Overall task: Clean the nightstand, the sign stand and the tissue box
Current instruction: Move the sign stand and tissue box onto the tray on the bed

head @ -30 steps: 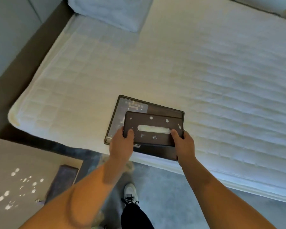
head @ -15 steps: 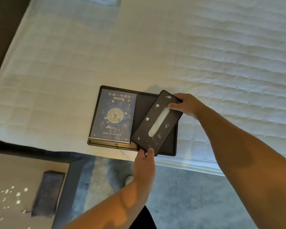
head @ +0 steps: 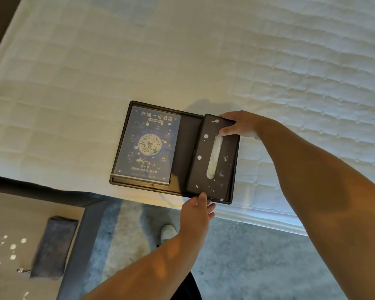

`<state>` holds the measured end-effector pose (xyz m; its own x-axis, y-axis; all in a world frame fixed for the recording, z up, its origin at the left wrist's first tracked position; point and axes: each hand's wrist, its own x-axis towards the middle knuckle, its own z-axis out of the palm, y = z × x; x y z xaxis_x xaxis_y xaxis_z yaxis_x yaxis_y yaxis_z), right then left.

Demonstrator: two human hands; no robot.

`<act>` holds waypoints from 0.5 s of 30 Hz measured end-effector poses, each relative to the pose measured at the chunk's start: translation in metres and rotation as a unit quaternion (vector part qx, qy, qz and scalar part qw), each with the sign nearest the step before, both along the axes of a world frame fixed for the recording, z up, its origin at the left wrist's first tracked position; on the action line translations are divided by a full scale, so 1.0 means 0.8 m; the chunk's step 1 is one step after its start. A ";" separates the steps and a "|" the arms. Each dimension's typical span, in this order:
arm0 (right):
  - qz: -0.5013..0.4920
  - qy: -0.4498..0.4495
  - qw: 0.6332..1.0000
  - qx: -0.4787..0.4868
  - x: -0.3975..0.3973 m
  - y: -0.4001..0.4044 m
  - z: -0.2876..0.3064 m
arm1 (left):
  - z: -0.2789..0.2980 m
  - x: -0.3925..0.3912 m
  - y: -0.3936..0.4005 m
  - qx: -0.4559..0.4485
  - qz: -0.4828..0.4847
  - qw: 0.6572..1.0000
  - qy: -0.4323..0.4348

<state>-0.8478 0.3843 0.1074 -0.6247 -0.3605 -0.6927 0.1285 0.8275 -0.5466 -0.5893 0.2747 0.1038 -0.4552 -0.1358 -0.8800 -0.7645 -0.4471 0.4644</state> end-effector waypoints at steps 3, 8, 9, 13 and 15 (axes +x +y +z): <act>0.012 -0.001 1.000 0.000 -0.003 -0.001 -0.007 | -0.004 0.000 0.004 0.004 -0.006 1.000 0.002; 0.003 -0.009 1.000 -0.014 -0.001 -0.003 -0.006 | -0.009 -0.001 -0.007 0.009 -0.040 0.999 0.018; -0.003 -0.009 1.000 -0.020 0.000 -0.004 -0.006 | -0.010 -0.001 -0.009 0.010 -0.049 0.999 0.017; -0.015 -0.004 1.000 -0.025 0.004 -0.009 -0.007 | -0.014 -0.001 -0.018 0.014 -0.079 0.997 0.019; -0.021 0.007 1.000 -0.016 0.005 -0.008 -0.007 | -0.016 -0.001 -0.026 0.015 -0.111 0.993 0.023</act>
